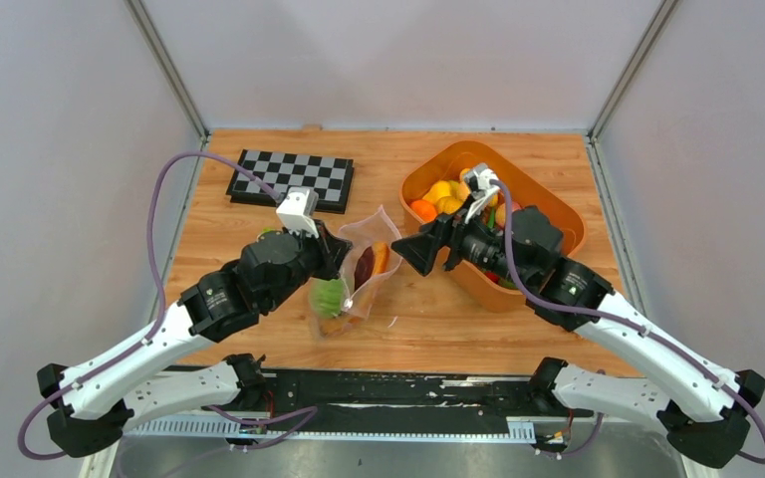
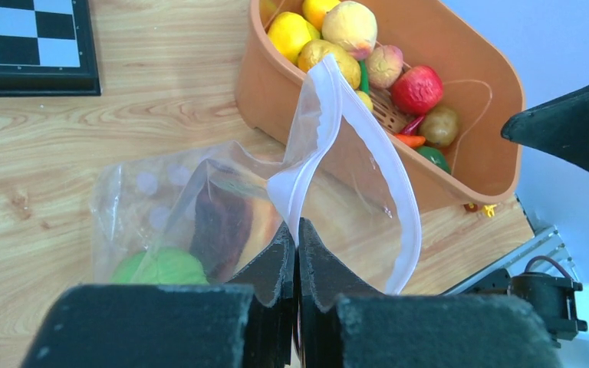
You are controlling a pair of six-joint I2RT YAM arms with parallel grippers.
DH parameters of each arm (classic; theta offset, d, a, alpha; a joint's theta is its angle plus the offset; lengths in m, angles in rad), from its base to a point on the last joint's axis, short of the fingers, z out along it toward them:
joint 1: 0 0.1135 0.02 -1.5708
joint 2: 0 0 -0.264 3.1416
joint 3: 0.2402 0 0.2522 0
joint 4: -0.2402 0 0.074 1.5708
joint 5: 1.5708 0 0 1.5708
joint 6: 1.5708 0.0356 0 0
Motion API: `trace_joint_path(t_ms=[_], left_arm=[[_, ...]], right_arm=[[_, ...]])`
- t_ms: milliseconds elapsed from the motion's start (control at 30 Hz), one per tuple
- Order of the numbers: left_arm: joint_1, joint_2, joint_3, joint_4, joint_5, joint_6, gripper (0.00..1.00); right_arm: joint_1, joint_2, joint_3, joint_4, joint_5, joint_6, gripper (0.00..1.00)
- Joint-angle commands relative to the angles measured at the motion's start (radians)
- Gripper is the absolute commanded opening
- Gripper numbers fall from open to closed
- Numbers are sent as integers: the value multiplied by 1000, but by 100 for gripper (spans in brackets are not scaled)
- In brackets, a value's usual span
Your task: Place the food in the zip-top bag and seal the zipper
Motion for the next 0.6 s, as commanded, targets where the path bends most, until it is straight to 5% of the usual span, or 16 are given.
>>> trace_joint_path(t_ms=[0, 233, 400, 567], left_arm=[[0, 8, 0, 46, -7, -18, 6], [0, 14, 1, 47, -2, -18, 6], [0, 17, 2, 41, -8, -12, 6], [3, 22, 22, -25, -54, 5, 5]], right_arm=[[-2, -45, -69, -93, 205, 73, 82], [-2, 77, -46, -156, 130, 118, 74], [-2, 185, -2, -101, 34, 156, 26], [-2, 197, 33, -85, -5, 108, 3]])
